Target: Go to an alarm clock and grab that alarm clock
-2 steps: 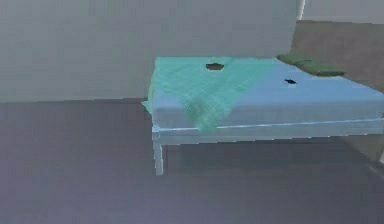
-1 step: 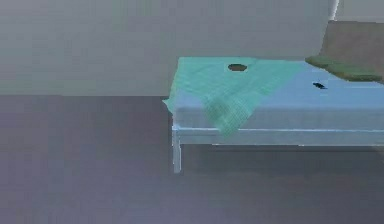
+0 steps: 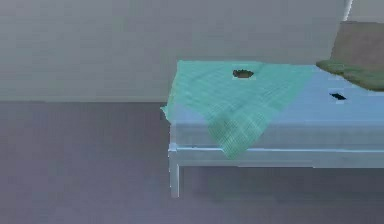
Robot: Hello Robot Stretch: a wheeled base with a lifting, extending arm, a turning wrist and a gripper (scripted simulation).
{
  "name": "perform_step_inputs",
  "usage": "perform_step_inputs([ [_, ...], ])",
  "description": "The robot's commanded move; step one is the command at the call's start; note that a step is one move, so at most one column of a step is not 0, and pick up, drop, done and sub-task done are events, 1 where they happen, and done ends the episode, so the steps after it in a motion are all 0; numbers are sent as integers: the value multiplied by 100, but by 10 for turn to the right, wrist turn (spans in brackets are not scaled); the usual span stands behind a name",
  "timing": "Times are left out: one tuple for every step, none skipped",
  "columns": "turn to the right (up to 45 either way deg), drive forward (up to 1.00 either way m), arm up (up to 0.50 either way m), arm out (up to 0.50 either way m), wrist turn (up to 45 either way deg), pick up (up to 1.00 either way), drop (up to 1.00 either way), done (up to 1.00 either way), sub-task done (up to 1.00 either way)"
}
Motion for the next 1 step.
perform_step_inputs([
  [-450, 0, 0, 0, 0, 0, 0, 0, 0],
])
